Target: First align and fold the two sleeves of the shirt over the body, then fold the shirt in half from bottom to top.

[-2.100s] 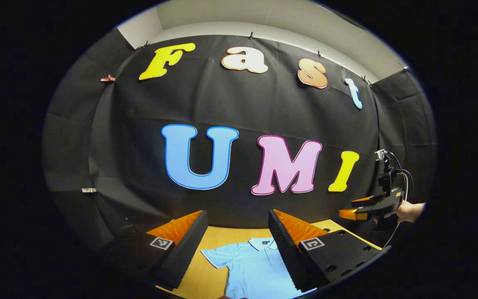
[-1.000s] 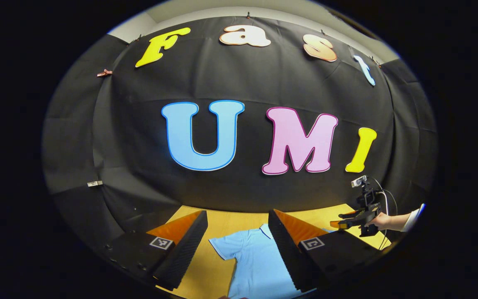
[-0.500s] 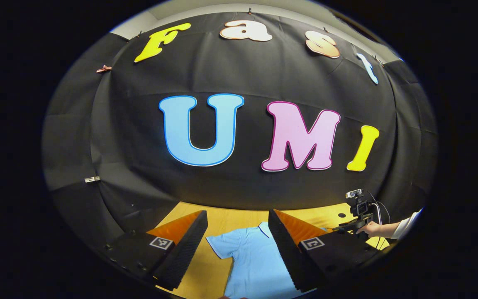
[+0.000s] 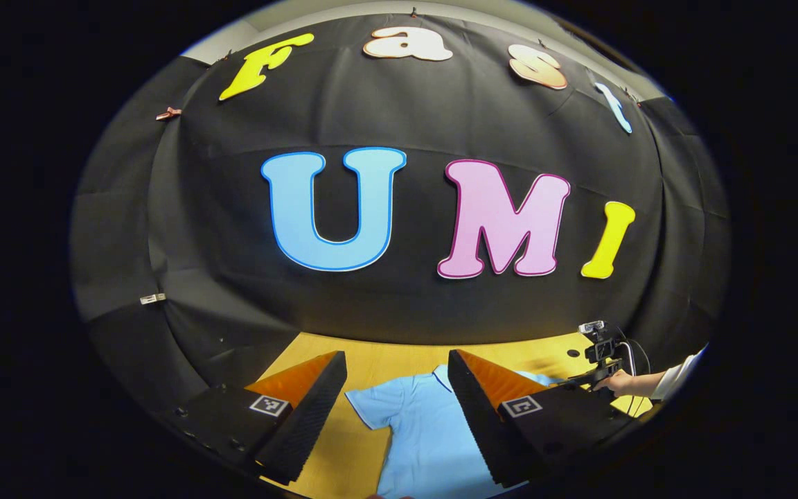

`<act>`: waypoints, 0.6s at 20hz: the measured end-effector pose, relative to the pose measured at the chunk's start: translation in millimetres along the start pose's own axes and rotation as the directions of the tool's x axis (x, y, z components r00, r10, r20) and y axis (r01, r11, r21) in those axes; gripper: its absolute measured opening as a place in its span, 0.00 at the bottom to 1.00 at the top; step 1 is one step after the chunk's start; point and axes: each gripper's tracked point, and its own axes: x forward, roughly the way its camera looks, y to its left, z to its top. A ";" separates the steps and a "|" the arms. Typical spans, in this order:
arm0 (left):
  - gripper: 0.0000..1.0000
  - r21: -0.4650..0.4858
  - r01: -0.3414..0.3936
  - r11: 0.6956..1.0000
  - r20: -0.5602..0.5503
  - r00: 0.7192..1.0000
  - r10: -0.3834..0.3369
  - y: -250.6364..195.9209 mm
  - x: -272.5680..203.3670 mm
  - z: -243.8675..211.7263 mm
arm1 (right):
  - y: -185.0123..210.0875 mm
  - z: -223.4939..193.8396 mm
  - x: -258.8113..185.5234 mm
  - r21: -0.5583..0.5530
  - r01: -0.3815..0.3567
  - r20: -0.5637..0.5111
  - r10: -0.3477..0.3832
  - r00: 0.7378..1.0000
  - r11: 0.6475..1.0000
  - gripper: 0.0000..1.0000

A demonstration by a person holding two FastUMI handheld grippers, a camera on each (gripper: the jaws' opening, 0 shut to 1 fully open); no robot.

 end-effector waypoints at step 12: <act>0.96 0.005 -0.021 1.000 0.011 1.000 0.021 0.5 -8.7 4.2 | 41.2 35.8 -15.9 0.062 -0.055 0.084 0.050 0.995 0.997 0.09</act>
